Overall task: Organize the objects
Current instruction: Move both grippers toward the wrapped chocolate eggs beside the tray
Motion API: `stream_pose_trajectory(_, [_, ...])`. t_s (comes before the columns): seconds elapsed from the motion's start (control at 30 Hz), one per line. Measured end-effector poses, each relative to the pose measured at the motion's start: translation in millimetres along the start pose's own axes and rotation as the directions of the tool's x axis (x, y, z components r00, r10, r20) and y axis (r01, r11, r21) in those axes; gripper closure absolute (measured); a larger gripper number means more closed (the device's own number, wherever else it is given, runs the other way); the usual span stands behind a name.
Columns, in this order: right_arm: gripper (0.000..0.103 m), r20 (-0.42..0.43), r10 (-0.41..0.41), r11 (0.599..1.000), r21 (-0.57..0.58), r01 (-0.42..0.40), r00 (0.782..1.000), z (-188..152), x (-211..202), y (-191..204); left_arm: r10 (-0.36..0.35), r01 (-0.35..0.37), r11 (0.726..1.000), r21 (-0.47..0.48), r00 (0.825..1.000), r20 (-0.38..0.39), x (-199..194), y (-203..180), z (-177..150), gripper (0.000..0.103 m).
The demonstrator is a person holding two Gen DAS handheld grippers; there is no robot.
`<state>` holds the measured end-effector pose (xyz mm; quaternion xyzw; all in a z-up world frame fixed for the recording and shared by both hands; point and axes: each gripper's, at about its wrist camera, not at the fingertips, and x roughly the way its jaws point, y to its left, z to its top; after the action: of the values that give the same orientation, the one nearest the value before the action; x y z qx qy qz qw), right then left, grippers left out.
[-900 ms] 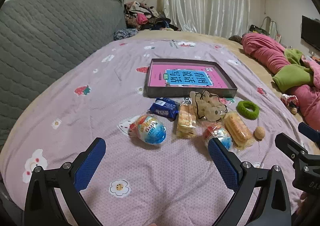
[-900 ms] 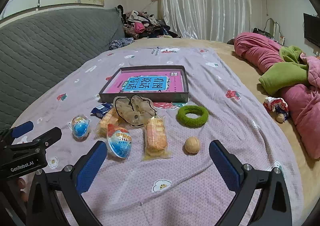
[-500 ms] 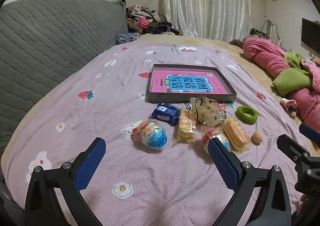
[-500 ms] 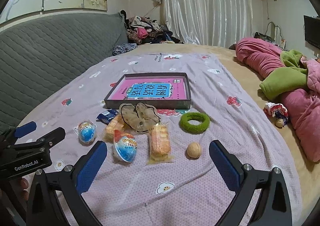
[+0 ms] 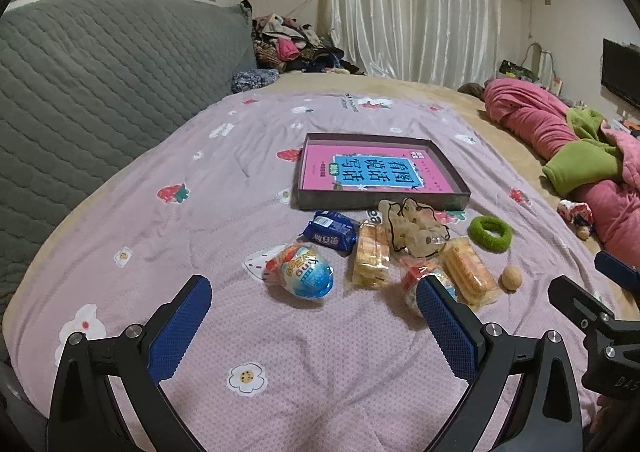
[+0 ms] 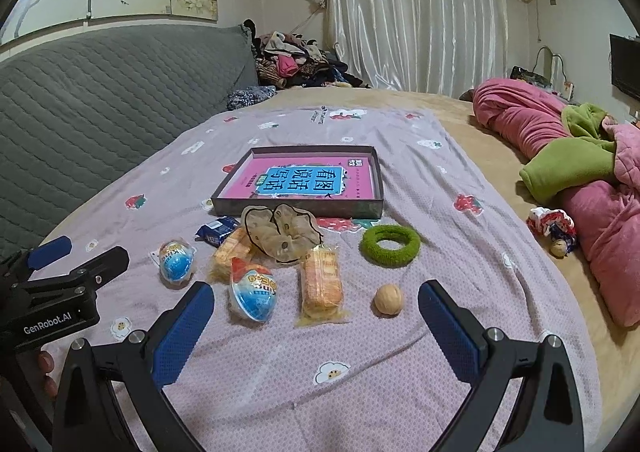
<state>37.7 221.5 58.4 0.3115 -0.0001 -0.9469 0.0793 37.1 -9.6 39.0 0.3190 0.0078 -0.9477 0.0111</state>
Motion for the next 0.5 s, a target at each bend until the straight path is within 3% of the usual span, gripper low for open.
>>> stream_pose_trajectory(0.5, [0.0,0.053,0.004,1.0,-0.005,-0.004,0.999,11,-16,3,-0.039,0.039,0.999,0.019,0.999,0.015,-8,-3,8,0.001])
